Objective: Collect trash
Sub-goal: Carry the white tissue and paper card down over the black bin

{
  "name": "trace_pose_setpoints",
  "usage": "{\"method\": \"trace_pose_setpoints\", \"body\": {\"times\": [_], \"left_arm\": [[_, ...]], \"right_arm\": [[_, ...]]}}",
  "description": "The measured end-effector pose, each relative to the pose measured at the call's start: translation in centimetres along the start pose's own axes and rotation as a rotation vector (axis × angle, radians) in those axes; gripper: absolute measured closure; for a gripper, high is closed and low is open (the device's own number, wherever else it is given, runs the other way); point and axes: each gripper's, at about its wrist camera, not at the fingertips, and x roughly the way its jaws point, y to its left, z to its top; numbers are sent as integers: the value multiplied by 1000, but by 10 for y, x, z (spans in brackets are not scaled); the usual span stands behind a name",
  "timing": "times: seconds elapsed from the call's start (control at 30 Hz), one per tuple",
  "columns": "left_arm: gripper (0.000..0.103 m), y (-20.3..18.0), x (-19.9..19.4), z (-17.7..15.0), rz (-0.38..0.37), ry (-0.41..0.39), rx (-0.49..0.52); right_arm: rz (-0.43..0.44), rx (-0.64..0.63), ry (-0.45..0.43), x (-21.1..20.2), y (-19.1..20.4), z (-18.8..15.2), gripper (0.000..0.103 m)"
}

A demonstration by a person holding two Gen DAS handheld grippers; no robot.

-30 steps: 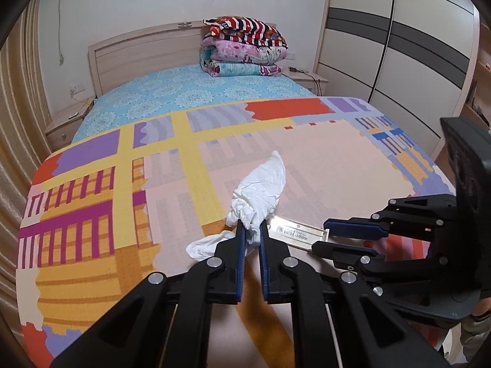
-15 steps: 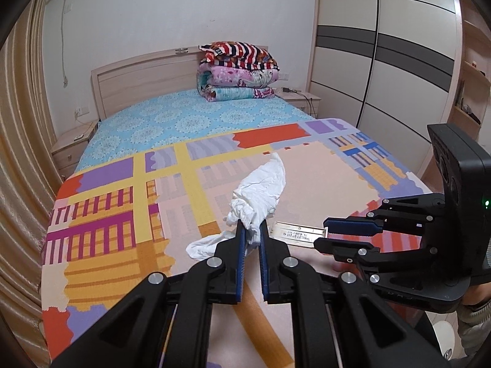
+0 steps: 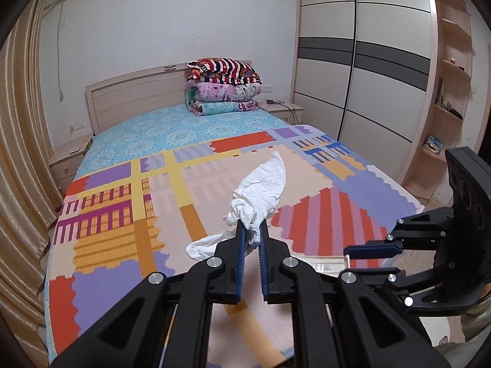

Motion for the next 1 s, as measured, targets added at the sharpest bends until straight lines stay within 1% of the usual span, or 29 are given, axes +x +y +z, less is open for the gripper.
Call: {"method": "trace_pose_setpoints", "body": {"times": [0.2, 0.37, 0.47, 0.5, 0.67, 0.87, 1.0], "left_arm": [[95, -22, -20, -24, -34, 4, 1], [95, -42, -38, -48, -69, 7, -9], [95, -52, -43, -62, -119, 19, -20], [95, -55, -41, -68, -135, 37, -26], [95, -65, -30, -98, -171, 116, -39], [95, -79, -20, -131, -207, 197, -46], [95, -83, -3, -155, -222, 273, -65]], "right_arm": [[16, -21, 11, -30, 16, -32, 81], [31, -23, 20, -44, 23, -53, 81], [41, -4, 42, -45, 24, -69, 81], [45, 3, 51, -45, 24, -74, 81], [79, 38, 118, -35, 23, -101, 81], [91, 66, 192, -17, 23, -128, 81], [98, 90, 232, -5, 21, -141, 81]]}}
